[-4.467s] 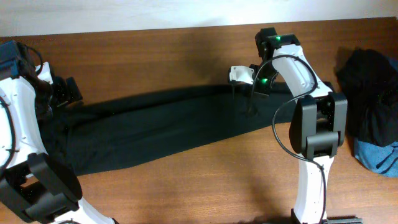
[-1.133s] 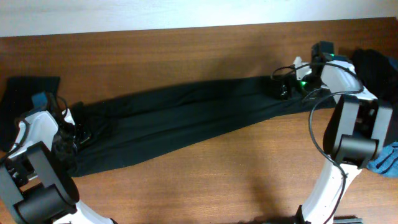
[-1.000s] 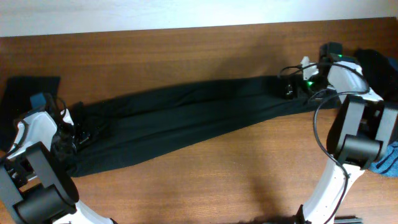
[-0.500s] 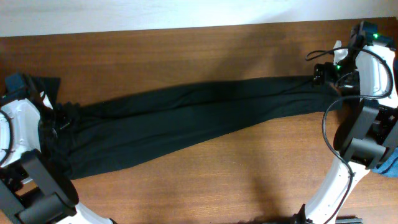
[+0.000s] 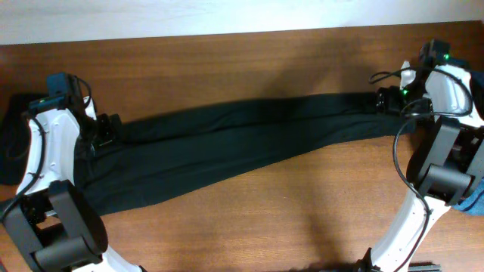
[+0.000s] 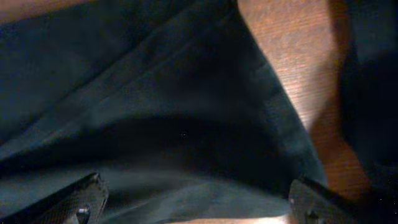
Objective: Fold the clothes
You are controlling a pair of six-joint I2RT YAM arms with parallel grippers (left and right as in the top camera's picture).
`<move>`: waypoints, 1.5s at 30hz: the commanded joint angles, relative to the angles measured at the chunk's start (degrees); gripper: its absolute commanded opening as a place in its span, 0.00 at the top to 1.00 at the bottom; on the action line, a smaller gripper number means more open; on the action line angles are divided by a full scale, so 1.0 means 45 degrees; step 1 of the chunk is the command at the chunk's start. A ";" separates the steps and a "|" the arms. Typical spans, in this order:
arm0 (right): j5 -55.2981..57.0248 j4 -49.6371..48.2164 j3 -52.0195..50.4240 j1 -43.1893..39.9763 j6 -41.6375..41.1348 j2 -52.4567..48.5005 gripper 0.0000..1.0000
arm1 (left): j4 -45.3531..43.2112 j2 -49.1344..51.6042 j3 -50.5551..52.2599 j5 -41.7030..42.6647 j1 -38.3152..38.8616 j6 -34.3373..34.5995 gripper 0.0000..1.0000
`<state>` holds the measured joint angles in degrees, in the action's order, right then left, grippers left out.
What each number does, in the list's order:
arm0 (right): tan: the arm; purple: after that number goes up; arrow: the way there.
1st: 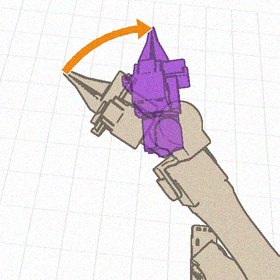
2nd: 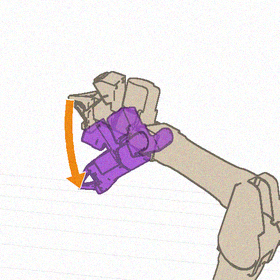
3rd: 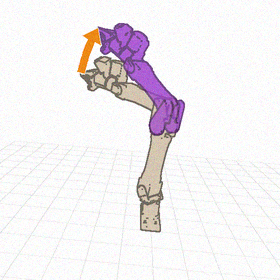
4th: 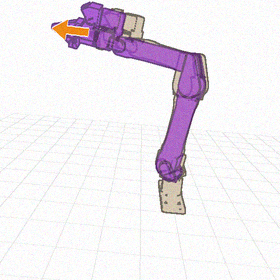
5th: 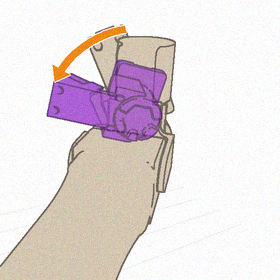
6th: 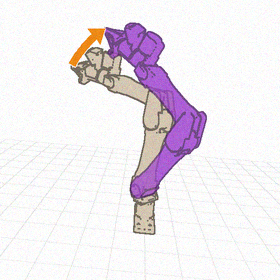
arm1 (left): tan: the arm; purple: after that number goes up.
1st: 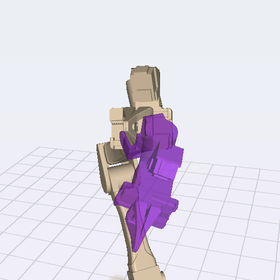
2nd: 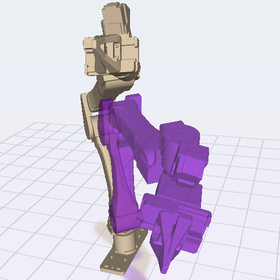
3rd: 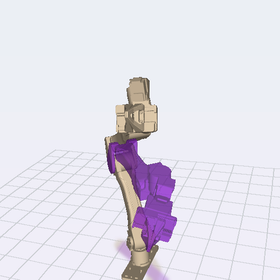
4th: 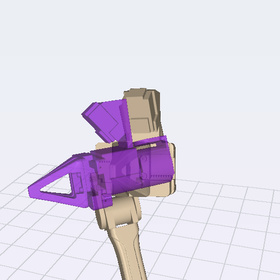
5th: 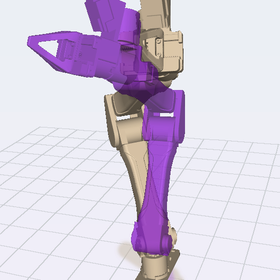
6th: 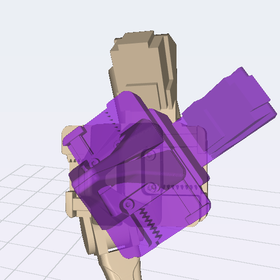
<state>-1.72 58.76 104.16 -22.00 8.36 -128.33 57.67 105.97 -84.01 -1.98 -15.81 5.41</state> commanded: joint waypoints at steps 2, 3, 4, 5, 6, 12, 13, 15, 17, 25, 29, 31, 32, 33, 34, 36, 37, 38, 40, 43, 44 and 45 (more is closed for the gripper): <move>-0.0510 -0.1015 -0.1248 -0.0117 0.1049 0.0078 0.01 | 0.0019 -0.0384 -0.0155 -0.0087 0.0015 -0.0262 0.01; -0.0646 -0.1370 -0.1515 -0.0117 0.1185 0.0078 0.01 | 0.0019 -0.0384 -0.0155 -0.0087 0.0015 -0.0262 0.01; -0.0670 -0.1666 -0.1719 -0.0117 0.1180 0.0078 0.01 | 0.0019 -0.0384 -0.0155 -0.0087 0.0015 -0.0257 0.01; -0.0670 -0.1948 -0.1919 -0.0117 0.1180 0.0078 0.01 | 0.0019 -0.0384 -0.0155 -0.0087 0.0015 -0.0262 0.01; -0.0685 -0.2220 -0.2127 -0.0117 0.1180 0.0078 0.01 | 0.0024 -0.0384 -0.0155 -0.0087 0.0015 -0.0262 0.01; -0.1715 -0.2701 -0.2696 -0.0117 0.1180 0.0078 0.01 | 0.0044 -0.0384 -0.0155 -0.0087 0.0015 -0.0262 0.01; -0.1870 -0.2735 -0.2691 -0.0117 0.1180 0.0078 0.01 | 0.0044 -0.0384 -0.0155 -0.0087 0.0015 -0.0262 0.01; -0.1855 -0.2773 -0.2633 -0.0117 0.1180 0.0083 0.01 | 0.0044 -0.0384 -0.0155 -0.0087 0.0015 -0.0262 0.01; -0.1831 -0.2705 -0.2482 -0.0126 0.1185 0.0083 0.01 | 0.0044 -0.0384 -0.0155 -0.0087 0.0015 -0.0262 0.01; -0.1394 -0.1719 -0.1107 -0.0121 0.1423 0.0296 0.01 | 0.0039 -0.0384 -0.0155 -0.0087 0.0015 -0.0262 0.00; -0.0840 -0.1719 -0.1073 -0.0121 0.1428 0.0296 0.01 | 0.0039 -0.0384 -0.0155 -0.0087 0.0015 -0.0262 0.01; -0.0840 -0.1807 -0.1073 -0.0121 0.1447 0.0296 0.01 | 0.0034 -0.0384 -0.0155 -0.0087 0.0015 -0.0262 0.01; -0.0845 -0.1836 -0.1073 -0.0121 0.1627 0.0296 0.01 | 0.0024 -0.0384 -0.0155 -0.0087 0.0015 -0.0262 0.01; -0.0845 -0.1851 -0.1073 -0.0121 0.1753 0.0296 0.01 | 0.0019 -0.0384 -0.0155 -0.0087 0.0015 -0.0262 0.01; -0.0816 -0.1885 -0.1073 -0.0121 0.1826 0.0296 0.01 | 0.0019 -0.0384 -0.0155 -0.0087 0.0015 -0.0262 0.01; -0.0777 -0.1991 -0.1083 -0.0131 0.1865 0.0291 0.01 | 0.0024 -0.0384 -0.0151 -0.0087 0.0015 -0.0262 0.01; -0.0685 -0.2089 -0.1083 -0.0131 0.1860 0.0287 0.01 | 0.0024 -0.0384 -0.0151 -0.0087 0.0015 -0.0262 0.01; -0.0476 -0.2181 -0.1088 -0.0131 0.1860 0.0277 0.01 | 0.0024 -0.0384 -0.0151 -0.0087 0.0015 -0.0262 0.01; -0.0010 -0.2336 -0.1093 -0.0131 0.1860 0.0267 0.01 | 0.0029 -0.0384 -0.0151 -0.0087 0.0015 -0.0262 0.01; 0.0058 -0.2458 -0.1180 -0.0131 0.1860 0.0267 0.01 | 0.0024 -0.0384 -0.0151 -0.0087 0.0015 -0.0262 0.01; 0.0058 -0.2535 -0.1263 -0.0126 0.1860 0.0262 0.01 | 0.0019 -0.0384 -0.0151 -0.0087 0.0015 -0.0262 0.01; 0.0058 -0.2613 -0.1336 -0.0126 0.1860 0.0243 0.01 | 0.0019 -0.0384 -0.0151 -0.0087 0.0015 -0.0262 0.01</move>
<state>-2.96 47.55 98.30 -22.79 16.53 -126.69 57.69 105.97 -84.01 -1.98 -15.75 5.39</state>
